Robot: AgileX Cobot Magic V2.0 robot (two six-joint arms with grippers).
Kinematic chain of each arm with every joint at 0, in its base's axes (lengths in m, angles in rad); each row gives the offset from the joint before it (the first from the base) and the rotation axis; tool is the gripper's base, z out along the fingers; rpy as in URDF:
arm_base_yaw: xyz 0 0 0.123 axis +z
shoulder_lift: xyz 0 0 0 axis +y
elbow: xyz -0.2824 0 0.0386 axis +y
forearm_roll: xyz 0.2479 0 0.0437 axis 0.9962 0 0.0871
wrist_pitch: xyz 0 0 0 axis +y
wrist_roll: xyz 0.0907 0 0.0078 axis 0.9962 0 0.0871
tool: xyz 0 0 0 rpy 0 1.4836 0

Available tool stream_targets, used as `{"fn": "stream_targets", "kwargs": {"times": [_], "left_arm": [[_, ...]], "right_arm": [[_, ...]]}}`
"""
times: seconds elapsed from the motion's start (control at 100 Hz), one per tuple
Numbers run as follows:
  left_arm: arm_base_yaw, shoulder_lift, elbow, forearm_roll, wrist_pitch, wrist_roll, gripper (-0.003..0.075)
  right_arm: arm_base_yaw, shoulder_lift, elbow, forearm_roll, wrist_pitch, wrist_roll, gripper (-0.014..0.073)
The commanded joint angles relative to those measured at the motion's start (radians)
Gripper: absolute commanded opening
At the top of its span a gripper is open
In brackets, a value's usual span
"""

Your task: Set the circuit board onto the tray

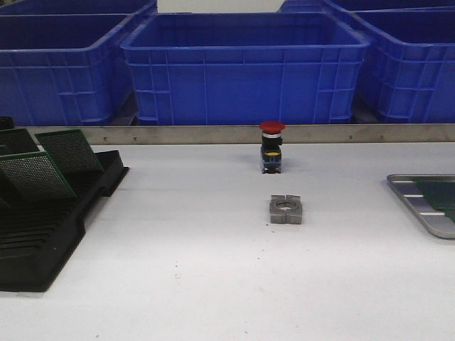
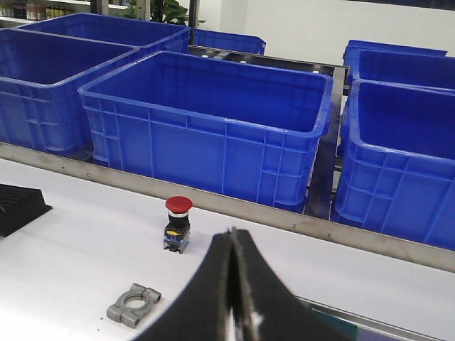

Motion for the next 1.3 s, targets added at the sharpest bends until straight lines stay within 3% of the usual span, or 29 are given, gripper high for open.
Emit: {"fn": "stream_targets", "kwargs": {"times": [0.0,0.28,0.48,0.61,0.7,0.85,0.92,1.01,1.06,1.29], "left_arm": [[0.002,0.012,-0.026,-0.030,-0.039,-0.012,-0.0017],[0.002,0.012,-0.023,-0.028,-0.042,-0.012,-0.0017],[0.011,0.012,0.011,0.083,-0.188,-0.012,-0.0017],[0.025,0.012,0.036,0.074,-0.266,-0.027,-0.0017],[0.039,0.008,0.072,0.240,-0.296,-0.232,-0.0017],[0.087,-0.077,0.154,0.843,-0.266,-0.991,-0.0017],[0.109,-0.122,0.210,0.977,-0.260,-1.173,-0.0017],[0.127,-0.164,0.306,0.976,-0.291,-1.230,-0.0017],[0.129,-0.164,0.284,0.976,-0.135,-1.252,-0.0017],[0.129,-0.164,0.296,1.011,-0.072,-1.265,-0.0017]], "right_arm": [[0.002,0.006,-0.028,0.028,-0.016,-0.010,-0.0060],[0.002,0.006,-0.028,0.028,-0.016,-0.010,-0.0060],[0.002,0.006,-0.028,0.028,-0.016,-0.010,-0.0060],[0.002,0.006,-0.028,0.028,-0.016,-0.010,-0.0060],[0.002,0.006,-0.028,0.028,-0.016,-0.010,-0.0060],[0.002,0.006,-0.028,0.028,-0.016,-0.010,-0.0060],[0.002,0.006,-0.028,0.028,-0.016,-0.010,-0.0060],[0.002,0.006,-0.028,0.028,-0.016,-0.010,-0.0060],[0.002,0.004,-0.027,0.028,-0.016,-0.010,-0.0060],[0.002,0.006,-0.024,0.028,-0.012,-0.010,-0.0060]]}}
